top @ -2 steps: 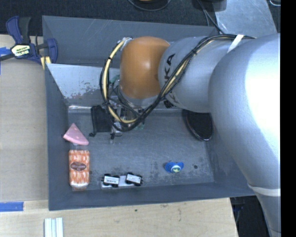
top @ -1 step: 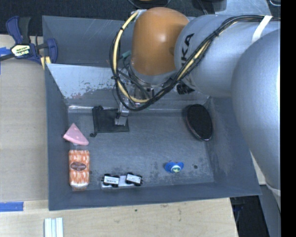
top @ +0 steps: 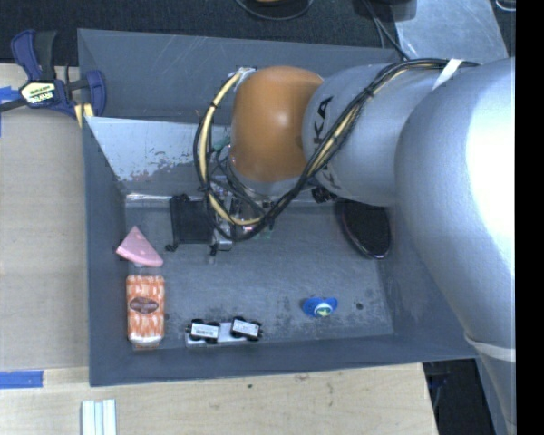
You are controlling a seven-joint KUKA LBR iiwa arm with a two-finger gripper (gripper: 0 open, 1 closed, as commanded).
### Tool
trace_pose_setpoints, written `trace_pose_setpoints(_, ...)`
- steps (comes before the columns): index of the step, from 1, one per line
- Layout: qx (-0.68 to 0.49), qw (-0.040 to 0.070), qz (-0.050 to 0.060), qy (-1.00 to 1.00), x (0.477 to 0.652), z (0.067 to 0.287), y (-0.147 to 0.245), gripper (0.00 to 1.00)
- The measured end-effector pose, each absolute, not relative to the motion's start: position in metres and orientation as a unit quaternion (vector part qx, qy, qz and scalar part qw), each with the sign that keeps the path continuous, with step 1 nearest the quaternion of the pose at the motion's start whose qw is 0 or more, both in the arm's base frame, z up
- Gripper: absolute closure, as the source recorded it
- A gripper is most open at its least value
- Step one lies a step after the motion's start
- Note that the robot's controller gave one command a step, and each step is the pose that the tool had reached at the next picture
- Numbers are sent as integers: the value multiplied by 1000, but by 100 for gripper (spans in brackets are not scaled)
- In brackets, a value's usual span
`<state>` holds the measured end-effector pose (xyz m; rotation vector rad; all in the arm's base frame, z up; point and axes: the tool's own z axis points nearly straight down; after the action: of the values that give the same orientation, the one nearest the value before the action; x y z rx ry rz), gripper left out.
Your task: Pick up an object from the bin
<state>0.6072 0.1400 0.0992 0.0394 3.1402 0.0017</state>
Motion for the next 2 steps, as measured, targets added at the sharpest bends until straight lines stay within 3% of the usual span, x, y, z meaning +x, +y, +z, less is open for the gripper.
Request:
trace_pose_setpoints(1,59,7,3,998,623,70,115,0)
trace_pose_setpoints(2,48,2,1,999,606,72,141,100)
